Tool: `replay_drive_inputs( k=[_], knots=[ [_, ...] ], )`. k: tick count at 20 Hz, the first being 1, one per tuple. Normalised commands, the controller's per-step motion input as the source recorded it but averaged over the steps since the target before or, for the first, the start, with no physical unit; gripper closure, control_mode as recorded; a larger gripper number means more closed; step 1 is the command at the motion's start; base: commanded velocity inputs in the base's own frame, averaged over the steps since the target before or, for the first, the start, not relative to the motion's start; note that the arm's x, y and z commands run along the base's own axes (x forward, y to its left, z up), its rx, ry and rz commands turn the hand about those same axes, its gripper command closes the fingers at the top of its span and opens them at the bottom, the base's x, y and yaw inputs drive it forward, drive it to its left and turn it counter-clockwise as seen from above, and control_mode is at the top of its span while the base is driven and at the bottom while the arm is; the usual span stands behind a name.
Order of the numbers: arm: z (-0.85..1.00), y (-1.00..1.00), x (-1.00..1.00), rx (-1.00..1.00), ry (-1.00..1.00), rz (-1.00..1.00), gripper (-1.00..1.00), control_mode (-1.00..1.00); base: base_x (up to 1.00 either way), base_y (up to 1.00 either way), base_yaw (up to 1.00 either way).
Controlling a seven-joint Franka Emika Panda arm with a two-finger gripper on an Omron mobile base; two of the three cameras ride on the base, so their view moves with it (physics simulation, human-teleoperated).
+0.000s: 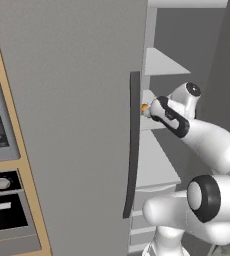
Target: Take the fish, mushroom, and peach from the freezer and place them in the bowl on the counter.
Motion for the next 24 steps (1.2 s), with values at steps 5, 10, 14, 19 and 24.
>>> replay_drive_inputs(
  k=[5,10,14,19,24],
  knots=[
    [-0.01,-0.09,0.57,0.03,0.0,0.03,-1.0,-1.0,0.0,0.0,0.0],
    [-0.19,0.0,0.48,0.0,0.04,0.02,-1.0,-1.0,0.0,0.0,0.0],
    [-0.26,0.0,0.41,0.02,0.08,0.03,-1.0,-1.0,0.0,0.0,0.0],
    [-0.28,0.02,0.42,0.05,0.03,0.02,-1.0,-1.0,0.0,0.0,0.0],
    [-0.5,0.18,0.33,0.05,0.03,0.03,-1.0,-1.0,0.0,0.0,0.0]
  ],
)
